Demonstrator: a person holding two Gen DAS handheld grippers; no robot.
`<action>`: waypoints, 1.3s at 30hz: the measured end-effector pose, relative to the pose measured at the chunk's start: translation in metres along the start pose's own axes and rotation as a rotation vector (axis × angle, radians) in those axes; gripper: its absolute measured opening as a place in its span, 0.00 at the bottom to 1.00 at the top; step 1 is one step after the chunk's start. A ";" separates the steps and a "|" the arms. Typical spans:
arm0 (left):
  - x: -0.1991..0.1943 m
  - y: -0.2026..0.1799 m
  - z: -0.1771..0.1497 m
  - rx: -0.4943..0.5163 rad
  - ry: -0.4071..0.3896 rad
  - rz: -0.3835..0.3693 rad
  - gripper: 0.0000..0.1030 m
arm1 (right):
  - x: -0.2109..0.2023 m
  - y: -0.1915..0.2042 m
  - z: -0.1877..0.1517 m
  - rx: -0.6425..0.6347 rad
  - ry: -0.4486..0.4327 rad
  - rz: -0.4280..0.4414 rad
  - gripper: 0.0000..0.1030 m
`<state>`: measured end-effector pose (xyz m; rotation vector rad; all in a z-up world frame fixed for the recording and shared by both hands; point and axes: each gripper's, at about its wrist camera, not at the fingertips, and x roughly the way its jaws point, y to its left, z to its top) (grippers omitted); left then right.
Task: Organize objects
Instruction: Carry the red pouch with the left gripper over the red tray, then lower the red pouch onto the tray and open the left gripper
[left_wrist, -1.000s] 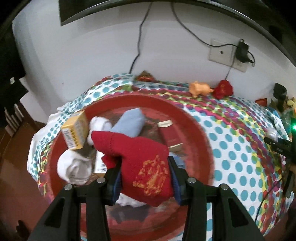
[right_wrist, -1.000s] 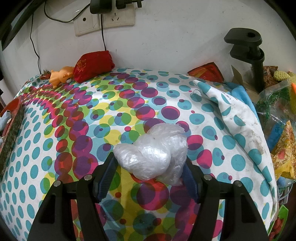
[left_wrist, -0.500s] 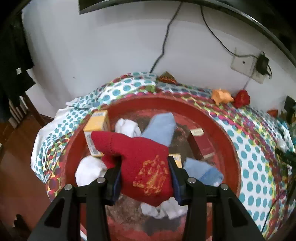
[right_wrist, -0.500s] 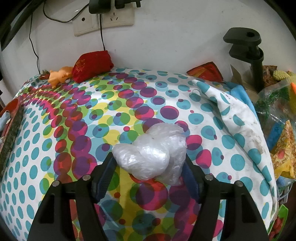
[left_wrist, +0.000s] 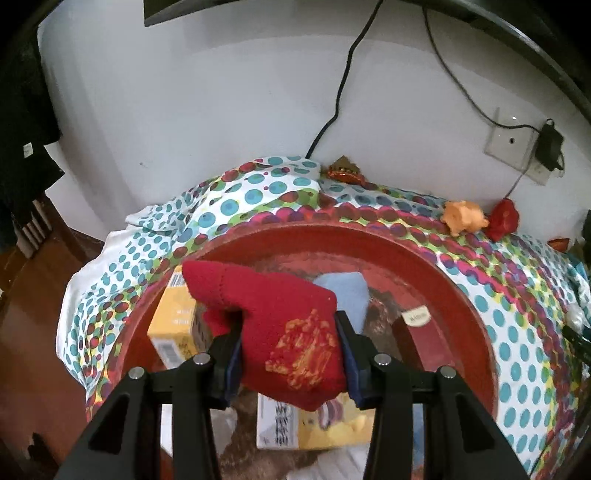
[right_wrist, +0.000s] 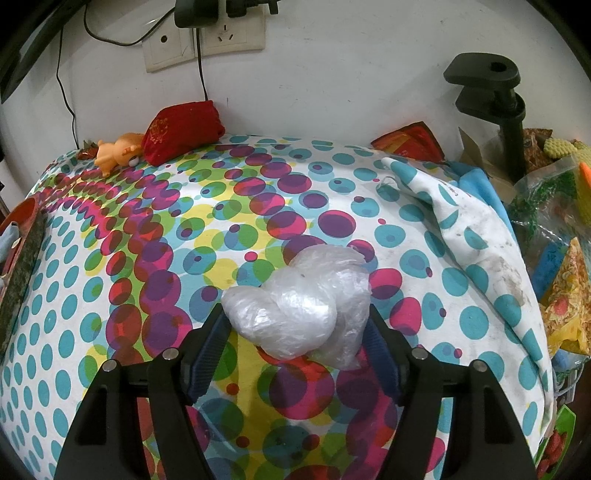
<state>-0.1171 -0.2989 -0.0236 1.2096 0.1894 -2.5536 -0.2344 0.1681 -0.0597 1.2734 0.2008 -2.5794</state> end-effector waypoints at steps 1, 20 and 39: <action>0.004 0.001 0.002 -0.003 0.001 0.000 0.43 | 0.000 0.000 0.000 0.000 0.000 0.000 0.66; 0.024 0.004 0.002 0.048 0.014 0.080 0.53 | -0.001 0.001 -0.001 0.022 0.000 -0.018 0.69; -0.029 -0.006 -0.015 0.097 -0.069 0.123 0.69 | -0.002 0.006 -0.002 0.033 -0.007 -0.026 0.55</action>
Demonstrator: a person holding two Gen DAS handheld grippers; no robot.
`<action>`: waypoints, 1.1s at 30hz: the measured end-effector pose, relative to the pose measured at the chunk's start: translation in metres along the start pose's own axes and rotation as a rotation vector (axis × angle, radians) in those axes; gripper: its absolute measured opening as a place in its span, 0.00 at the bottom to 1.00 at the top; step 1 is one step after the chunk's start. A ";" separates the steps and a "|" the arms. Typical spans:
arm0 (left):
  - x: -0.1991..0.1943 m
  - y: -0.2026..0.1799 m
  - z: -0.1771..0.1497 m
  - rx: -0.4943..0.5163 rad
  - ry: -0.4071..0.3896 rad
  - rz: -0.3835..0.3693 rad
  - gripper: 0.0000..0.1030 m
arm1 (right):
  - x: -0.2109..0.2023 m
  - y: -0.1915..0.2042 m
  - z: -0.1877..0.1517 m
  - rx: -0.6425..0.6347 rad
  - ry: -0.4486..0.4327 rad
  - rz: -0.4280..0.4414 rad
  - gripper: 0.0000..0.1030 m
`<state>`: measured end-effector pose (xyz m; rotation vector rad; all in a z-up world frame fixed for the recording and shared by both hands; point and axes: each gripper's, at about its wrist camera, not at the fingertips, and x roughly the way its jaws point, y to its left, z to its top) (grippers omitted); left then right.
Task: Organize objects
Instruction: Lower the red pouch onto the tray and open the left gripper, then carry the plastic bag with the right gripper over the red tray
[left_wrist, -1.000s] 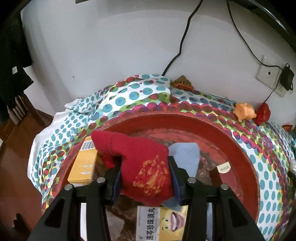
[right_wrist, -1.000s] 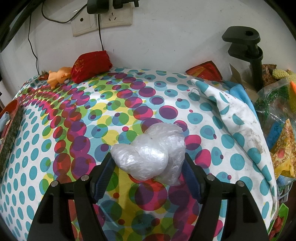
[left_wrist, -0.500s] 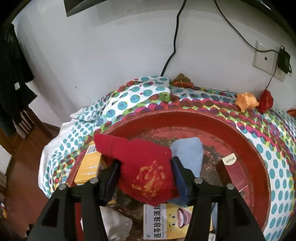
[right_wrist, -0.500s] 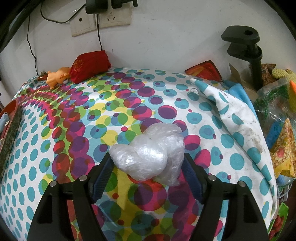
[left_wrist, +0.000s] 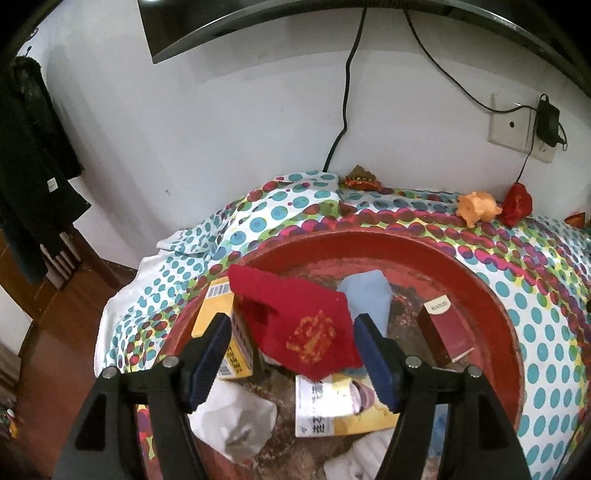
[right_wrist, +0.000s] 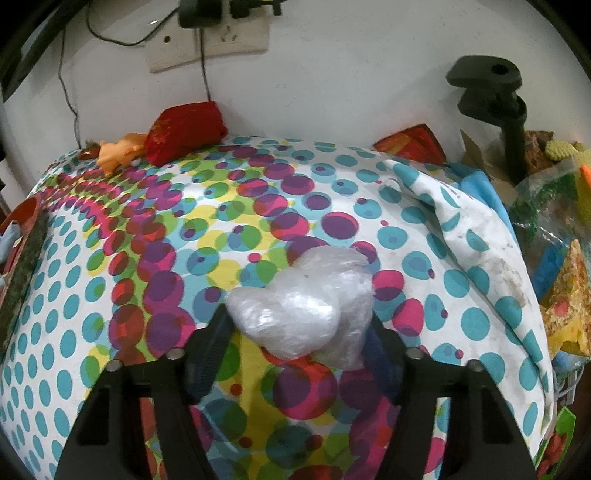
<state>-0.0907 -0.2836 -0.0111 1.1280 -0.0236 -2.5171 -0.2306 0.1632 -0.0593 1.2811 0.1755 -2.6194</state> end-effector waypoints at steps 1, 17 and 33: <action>-0.001 -0.001 -0.001 0.003 0.002 -0.006 0.69 | 0.000 0.000 0.000 -0.004 -0.002 0.003 0.53; -0.032 0.002 -0.039 -0.002 -0.017 -0.021 0.69 | -0.022 0.000 -0.026 0.003 -0.006 0.030 0.38; -0.060 0.023 -0.064 -0.076 -0.006 -0.081 0.69 | -0.096 0.189 0.001 -0.211 -0.051 0.273 0.38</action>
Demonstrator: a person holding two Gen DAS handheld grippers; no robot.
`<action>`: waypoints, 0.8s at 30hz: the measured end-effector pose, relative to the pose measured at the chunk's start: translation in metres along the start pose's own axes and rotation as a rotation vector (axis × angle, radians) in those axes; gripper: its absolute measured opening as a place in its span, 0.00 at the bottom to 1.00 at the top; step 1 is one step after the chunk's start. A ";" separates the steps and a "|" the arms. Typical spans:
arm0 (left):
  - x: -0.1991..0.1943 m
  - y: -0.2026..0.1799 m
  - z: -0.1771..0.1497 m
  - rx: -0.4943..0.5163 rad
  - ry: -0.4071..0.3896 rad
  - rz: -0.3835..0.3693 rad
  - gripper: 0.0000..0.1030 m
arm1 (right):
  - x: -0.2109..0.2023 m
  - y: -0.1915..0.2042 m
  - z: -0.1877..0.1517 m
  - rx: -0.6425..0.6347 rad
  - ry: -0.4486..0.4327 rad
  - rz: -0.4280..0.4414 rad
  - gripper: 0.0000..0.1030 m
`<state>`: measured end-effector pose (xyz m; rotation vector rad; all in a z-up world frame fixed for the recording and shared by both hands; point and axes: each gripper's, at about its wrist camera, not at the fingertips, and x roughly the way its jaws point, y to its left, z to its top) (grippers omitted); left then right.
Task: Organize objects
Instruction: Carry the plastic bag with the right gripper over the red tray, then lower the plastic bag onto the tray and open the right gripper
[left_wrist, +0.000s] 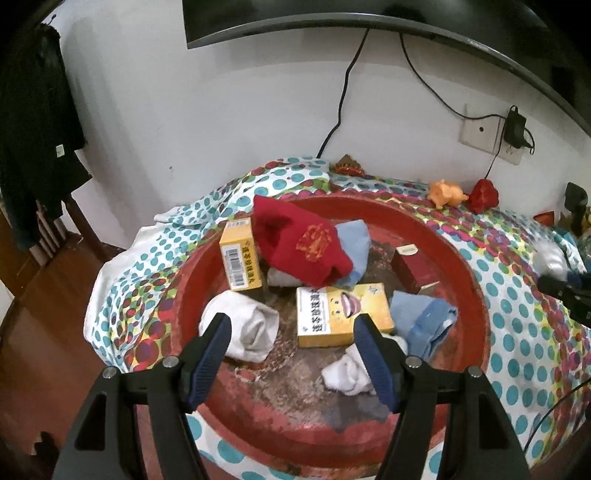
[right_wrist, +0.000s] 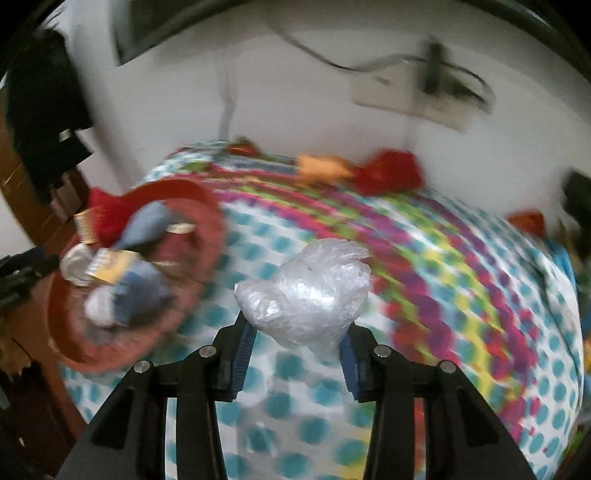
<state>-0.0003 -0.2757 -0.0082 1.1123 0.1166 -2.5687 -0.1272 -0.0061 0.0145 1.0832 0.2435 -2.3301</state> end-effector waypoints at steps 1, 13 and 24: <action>-0.002 0.001 -0.001 -0.002 -0.008 0.004 0.69 | 0.004 0.020 0.008 -0.018 0.004 0.036 0.38; -0.004 0.022 0.005 -0.044 0.018 -0.010 0.68 | 0.068 0.137 0.051 -0.156 0.080 0.094 0.39; 0.003 0.029 0.003 -0.061 0.055 0.006 0.69 | 0.107 0.156 0.055 -0.165 0.147 0.044 0.57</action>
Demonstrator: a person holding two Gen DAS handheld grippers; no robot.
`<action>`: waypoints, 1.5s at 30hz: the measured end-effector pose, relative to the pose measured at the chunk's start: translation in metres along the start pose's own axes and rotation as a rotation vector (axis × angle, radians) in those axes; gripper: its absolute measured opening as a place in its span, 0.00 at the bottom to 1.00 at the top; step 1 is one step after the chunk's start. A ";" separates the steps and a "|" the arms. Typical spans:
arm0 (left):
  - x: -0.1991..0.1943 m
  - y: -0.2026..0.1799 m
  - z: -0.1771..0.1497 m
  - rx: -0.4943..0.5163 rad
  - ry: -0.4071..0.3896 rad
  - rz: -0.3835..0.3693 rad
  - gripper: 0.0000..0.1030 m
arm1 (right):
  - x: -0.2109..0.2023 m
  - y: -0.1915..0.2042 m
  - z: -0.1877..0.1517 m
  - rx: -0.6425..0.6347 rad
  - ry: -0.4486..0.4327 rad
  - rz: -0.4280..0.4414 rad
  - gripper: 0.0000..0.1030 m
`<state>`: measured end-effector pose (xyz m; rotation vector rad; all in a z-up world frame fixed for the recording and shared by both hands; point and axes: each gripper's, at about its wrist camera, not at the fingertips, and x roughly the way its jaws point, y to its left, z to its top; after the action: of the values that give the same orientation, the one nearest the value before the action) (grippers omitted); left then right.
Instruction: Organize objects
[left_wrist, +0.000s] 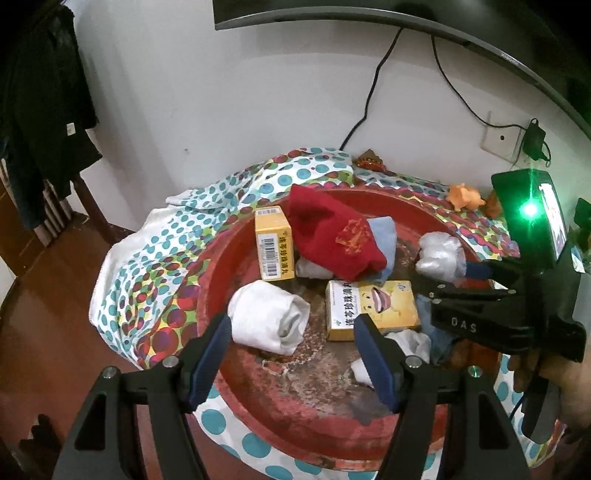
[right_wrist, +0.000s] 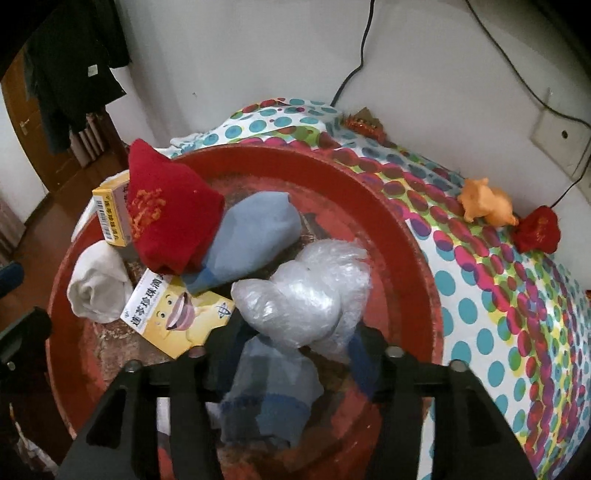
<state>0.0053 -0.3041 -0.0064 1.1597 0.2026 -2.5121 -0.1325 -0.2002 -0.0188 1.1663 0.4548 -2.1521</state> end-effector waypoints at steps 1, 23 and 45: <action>0.000 0.000 0.000 -0.005 0.002 0.002 0.69 | -0.001 -0.001 0.000 0.006 -0.001 -0.001 0.60; -0.006 -0.012 -0.001 0.029 0.013 0.030 0.69 | -0.079 0.010 -0.055 -0.029 0.054 -0.081 0.92; -0.003 -0.017 -0.005 0.034 0.045 0.037 0.69 | -0.071 0.038 -0.073 -0.058 0.102 -0.049 0.94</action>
<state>0.0041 -0.2866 -0.0077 1.2227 0.1492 -2.4685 -0.0329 -0.1605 0.0011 1.2485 0.5927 -2.1125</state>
